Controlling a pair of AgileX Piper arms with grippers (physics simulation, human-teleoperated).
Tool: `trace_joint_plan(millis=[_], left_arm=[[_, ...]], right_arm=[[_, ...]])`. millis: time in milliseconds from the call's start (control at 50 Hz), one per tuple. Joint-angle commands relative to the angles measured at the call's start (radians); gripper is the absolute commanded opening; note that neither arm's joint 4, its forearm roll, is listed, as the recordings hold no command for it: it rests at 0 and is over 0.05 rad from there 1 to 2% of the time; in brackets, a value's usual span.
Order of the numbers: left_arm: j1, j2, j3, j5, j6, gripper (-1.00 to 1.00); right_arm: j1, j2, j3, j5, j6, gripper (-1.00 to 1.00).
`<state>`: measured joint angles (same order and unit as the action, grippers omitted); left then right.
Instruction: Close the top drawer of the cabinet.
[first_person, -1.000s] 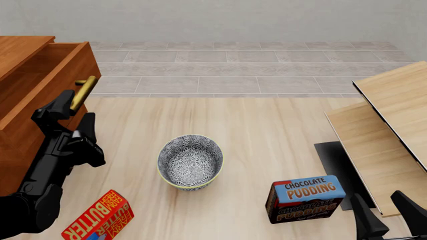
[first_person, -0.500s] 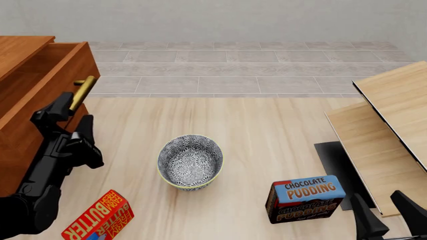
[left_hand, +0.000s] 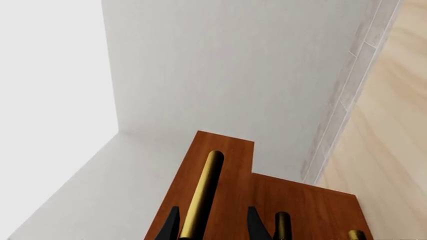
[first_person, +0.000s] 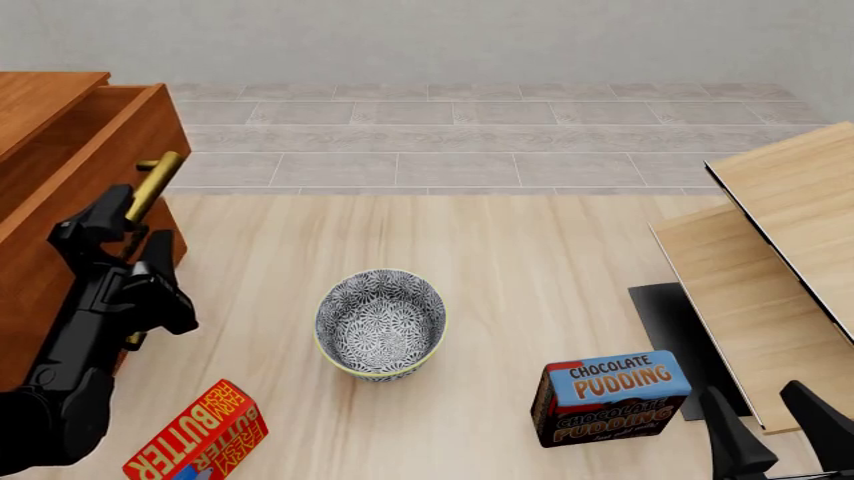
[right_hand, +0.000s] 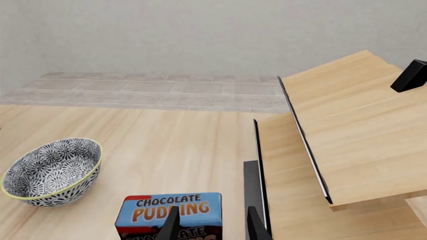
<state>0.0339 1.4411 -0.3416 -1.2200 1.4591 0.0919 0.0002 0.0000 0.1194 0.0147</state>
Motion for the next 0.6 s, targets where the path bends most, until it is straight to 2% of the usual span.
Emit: trace_joint_plan(millis=[20,600], left_arm=[[0.043,0.014,-0.009,0.000,-0.002,1.00],[0.104,-0.004,-0.003,0.000,-0.012,1.00]], right_arm=[[0.004,0.000,0.000,0.002,-0.001,1.00],[0.003,0.000,0.000,0.004,-0.008,1.00]])
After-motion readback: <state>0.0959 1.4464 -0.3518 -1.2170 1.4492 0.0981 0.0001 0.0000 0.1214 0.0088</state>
